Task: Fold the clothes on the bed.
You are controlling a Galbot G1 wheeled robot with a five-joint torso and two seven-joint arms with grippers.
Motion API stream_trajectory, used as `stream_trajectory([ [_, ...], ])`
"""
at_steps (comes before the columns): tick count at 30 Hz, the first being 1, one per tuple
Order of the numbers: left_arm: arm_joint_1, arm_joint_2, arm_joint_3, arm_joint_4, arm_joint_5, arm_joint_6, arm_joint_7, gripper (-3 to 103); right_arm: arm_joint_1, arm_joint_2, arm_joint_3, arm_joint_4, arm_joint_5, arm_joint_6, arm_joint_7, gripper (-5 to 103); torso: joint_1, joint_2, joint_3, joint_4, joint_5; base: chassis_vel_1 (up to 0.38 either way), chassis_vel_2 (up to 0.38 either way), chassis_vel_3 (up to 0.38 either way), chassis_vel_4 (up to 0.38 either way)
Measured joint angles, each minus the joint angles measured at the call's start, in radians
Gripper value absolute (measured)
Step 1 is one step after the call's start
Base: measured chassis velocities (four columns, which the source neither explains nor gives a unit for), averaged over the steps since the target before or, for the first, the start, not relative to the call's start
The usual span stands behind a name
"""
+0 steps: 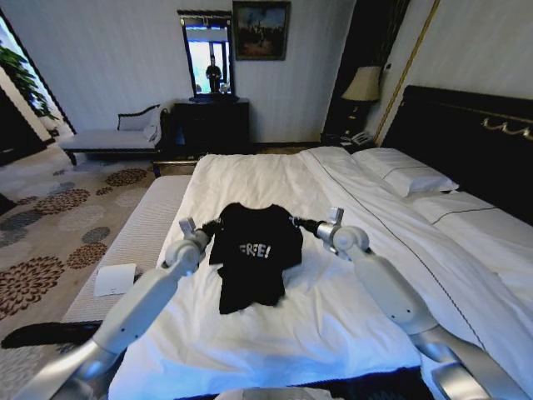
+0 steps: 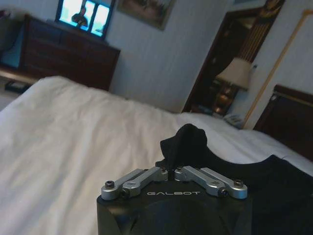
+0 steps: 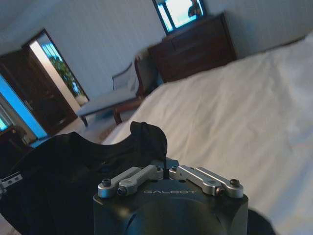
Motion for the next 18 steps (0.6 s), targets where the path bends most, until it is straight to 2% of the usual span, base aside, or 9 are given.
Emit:
stream_trajectory([
  [3,-0.076,0.02,0.027,-0.031,-0.045,0.007,-0.03,1,0.033,-0.002,0.019,0.02,0.014,0.008,0.018,0,0.0,0.0,0.0,0.0001,0.0,0.0,0.0,0.0,0.0],
  [10,-0.199,0.053,0.062,-0.068,-0.085,0.013,-0.06,1,0.088,-0.018,0.056,0.075,0.051,0.02,0.032,0,0.0,0.0,0.0,0.0,0.0,0.0,0.0,0.0,0.0],
  [18,-0.33,0.119,0.077,-0.124,-0.149,0.025,-0.077,1,0.162,-0.08,0.067,0.168,0.131,0.015,0.079,0,0.0,0.0,0.0,-0.0001,0.0,0.0,0.0,0.0,0.0],
])
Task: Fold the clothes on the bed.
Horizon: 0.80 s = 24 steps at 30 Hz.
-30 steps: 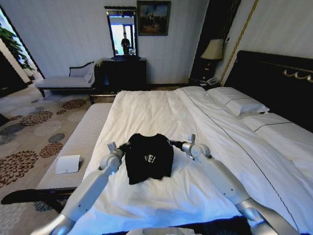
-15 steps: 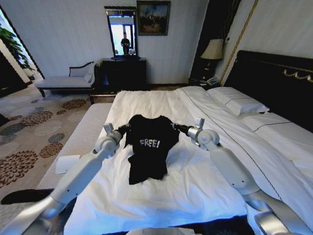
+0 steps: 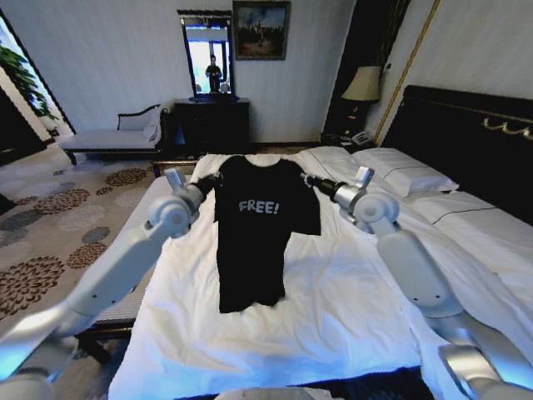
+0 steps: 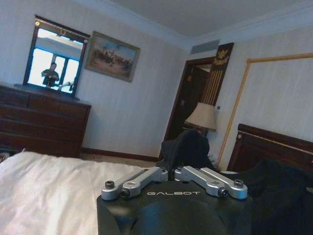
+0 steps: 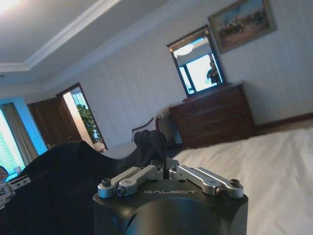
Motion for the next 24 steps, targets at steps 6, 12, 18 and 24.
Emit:
stream_trajectory([
  [6,-0.088,-0.002,0.026,0.0,-0.032,0.004,-0.02,1,0.113,-0.025,-0.035,0.01,0.058,-0.006,0.037,0,0.0,0.0,0.0,0.0002,-0.0004,0.0,0.0,0.0,0.0],
  [12,-0.162,0.036,0.033,-0.015,-0.079,0.017,-0.023,1,0.186,-0.046,-0.04,0.031,0.121,-0.018,0.087,0,0.0,0.0,0.0,0.0001,0.0001,0.0,0.0,0.0,0.0],
  [18,-0.241,0.097,0.028,-0.055,-0.132,0.031,-0.018,1,0.258,-0.095,-0.04,0.064,0.188,-0.033,0.131,0,0.0,0.0,0.0,0.0003,-0.0003,0.0,0.0,0.0,0.0],
  [24,-0.254,0.153,-0.001,-0.122,-0.166,0.04,-0.019,1,0.283,-0.137,-0.032,0.112,0.234,-0.037,0.156,0,0.0,0.0,0.0,-0.0001,0.0003,0.0,0.0,0.0,0.0],
])
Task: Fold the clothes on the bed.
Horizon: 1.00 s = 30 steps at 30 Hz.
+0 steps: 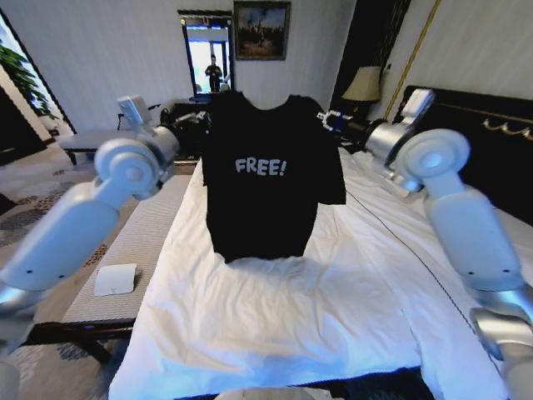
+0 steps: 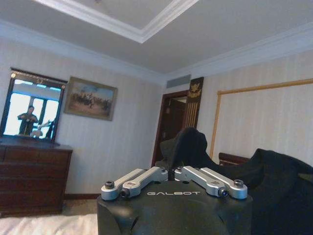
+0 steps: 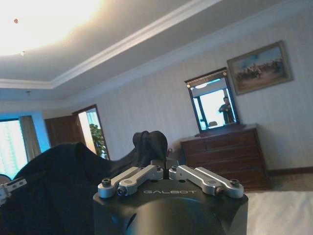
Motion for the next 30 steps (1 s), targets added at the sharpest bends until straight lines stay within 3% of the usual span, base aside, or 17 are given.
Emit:
stream_trajectory([
  [9,0.08,0.1,-0.091,-0.128,-0.026,0.007,-0.002,1,0.001,-0.066,0.044,0.128,0.102,0.002,0.043,0,0.0,0.0,0.0,0.0003,-0.0006,0.0,0.0,0.0,0.0],
  [14,0.215,0.154,-0.202,-0.233,-0.02,0.007,-0.001,1,-0.092,-0.11,0.142,0.231,0.141,0.008,0.064,0,0.0,0.0,0.0,0.0002,-0.0002,0.0,0.0,0.0,0.0],
  [16,0.281,0.176,-0.263,-0.275,-0.019,0.006,-0.001,1,-0.126,-0.133,0.181,0.269,0.15,0.013,0.07,0,0.0,0.0,0.0,-0.0001,-0.0003,0.0,0.0,0.0,0.0],
  [18,0.419,0.23,-0.374,-0.361,-0.019,-0.003,0.003,1,-0.224,-0.18,0.27,0.34,0.16,0.025,0.073,0,0.0,0.0,0.0,0.0007,-0.0004,0.0,0.0,0.0,0.0],
  [22,0.535,0.276,-0.462,-0.426,-0.019,-0.016,0.008,1,-0.326,-0.231,0.35,0.393,0.171,0.031,0.064,0,0.0,0.0,0.0,0.0002,-0.0001,0.0,0.0,0.0,0.0],
  [24,0.624,0.304,-0.566,-0.485,-0.054,-0.016,0.008,1,-0.388,-0.275,0.409,0.458,0.213,0.035,0.077,0,0.0,0.0,0.0,0.0,-0.0004,0.0,0.0,0.0,0.0],
  [28,0.656,0.333,-0.65,-0.522,-0.128,0.004,-0.012,1,-0.401,-0.291,0.434,0.53,0.254,0.039,0.122,0,0.0,0.0,0.0,0.0003,-0.0003,0.0,0.0,0.0,0.0],
  [30,0.69,0.358,-0.732,-0.527,-0.186,0.025,-0.022,1,-0.443,-0.309,0.499,0.576,0.283,0.035,0.138,0,0.0,0.0,0.0,0.0003,-0.0004,0.0,0.0,0.0,0.0],
])
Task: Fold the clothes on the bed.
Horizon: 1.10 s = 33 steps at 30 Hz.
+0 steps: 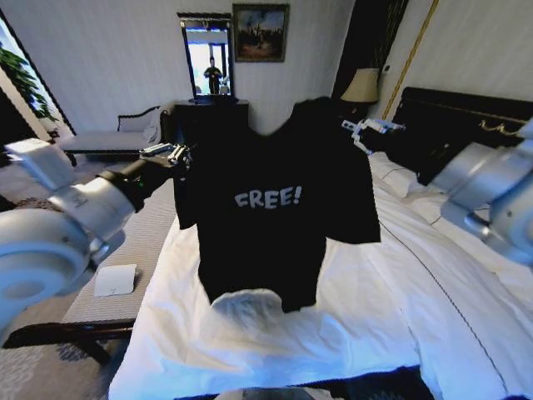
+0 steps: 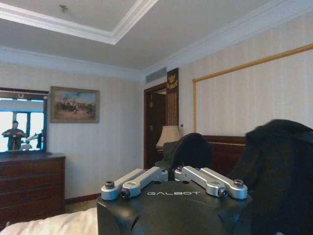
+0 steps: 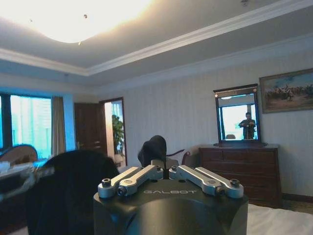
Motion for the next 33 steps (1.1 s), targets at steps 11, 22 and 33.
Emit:
stream_trajectory([
  [11,0.354,0.0,-0.466,0.004,-0.193,0.153,-0.098,1,-0.248,-0.044,0.381,0.023,0.243,-0.047,0.066,0,0.0,0.0,0.0,0.0,0.0001,0.0,0.0,0.0,0.0],
  [22,0.291,0.012,-0.472,0.008,-0.268,0.131,-0.129,1,-0.263,-0.061,0.427,0.018,0.311,-0.052,0.106,0,0.0,0.0,0.0,-0.0002,0.0004,0.0,0.0,0.0,0.0],
  [33,0.234,0.093,-0.558,0.009,-0.442,0.117,-0.136,1,-0.234,-0.133,0.547,0.016,0.49,-0.051,0.119,0,0.0,0.0,0.0,-0.0001,0.0,0.0,0.0,0.0,0.0],
])
